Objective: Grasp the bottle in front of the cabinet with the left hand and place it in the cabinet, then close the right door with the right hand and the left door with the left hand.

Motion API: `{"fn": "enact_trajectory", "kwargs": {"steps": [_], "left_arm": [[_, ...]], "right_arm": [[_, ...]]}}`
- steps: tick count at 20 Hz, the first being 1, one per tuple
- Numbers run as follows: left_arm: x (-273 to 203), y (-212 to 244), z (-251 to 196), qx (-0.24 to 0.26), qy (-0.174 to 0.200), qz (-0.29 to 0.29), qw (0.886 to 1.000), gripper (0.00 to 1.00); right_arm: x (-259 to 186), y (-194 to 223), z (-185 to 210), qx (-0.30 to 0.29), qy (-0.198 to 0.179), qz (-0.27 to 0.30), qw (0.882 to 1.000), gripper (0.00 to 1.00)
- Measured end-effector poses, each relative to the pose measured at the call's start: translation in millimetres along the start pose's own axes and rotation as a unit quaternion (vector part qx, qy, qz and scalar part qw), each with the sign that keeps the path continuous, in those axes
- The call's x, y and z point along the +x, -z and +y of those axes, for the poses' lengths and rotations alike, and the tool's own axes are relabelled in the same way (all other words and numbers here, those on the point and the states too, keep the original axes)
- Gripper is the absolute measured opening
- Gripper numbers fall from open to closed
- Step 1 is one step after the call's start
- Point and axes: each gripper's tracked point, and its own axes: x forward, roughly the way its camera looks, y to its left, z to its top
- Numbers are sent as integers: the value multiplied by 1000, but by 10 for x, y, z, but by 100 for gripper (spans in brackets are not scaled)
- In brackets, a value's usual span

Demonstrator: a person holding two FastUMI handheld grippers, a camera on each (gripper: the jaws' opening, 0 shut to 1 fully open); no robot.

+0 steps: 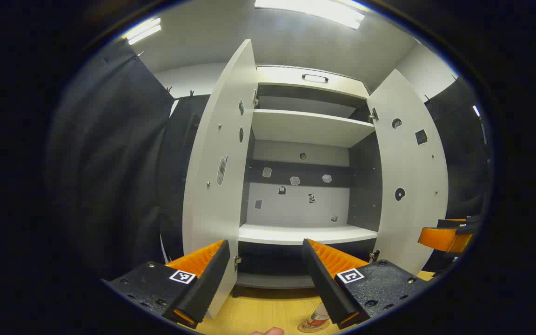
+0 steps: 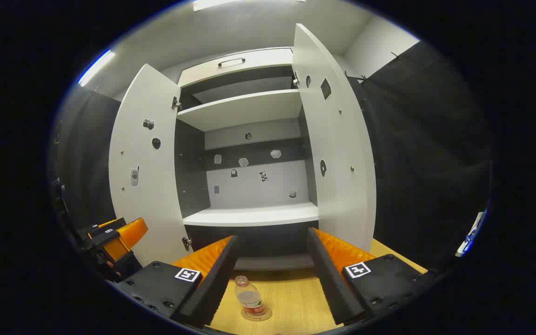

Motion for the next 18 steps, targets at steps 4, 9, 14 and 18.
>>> {"fn": "enact_trajectory", "kwargs": {"steps": [4, 9, 14, 18], "left_arm": [[-12, -24, -35, -9, 9, -7, 1000, 95], [-29, -63, -44, -10, 8, -19, 1000, 95], [-33, -69, -49, -10, 11, -21, 1000, 95], [-57, -66, -42, -7, 9, -21, 1000, 95]], "right_arm": [[-5, -2, -5, -2, 0, -2, 1000, 97], [-9, -27, -7, -3, -1, -7, 1000, 97], [-25, -80, -11, -7, 1, -18, 1000, 97], [-34, -80, -2, -10, 1, -19, 1000, 97]]}}
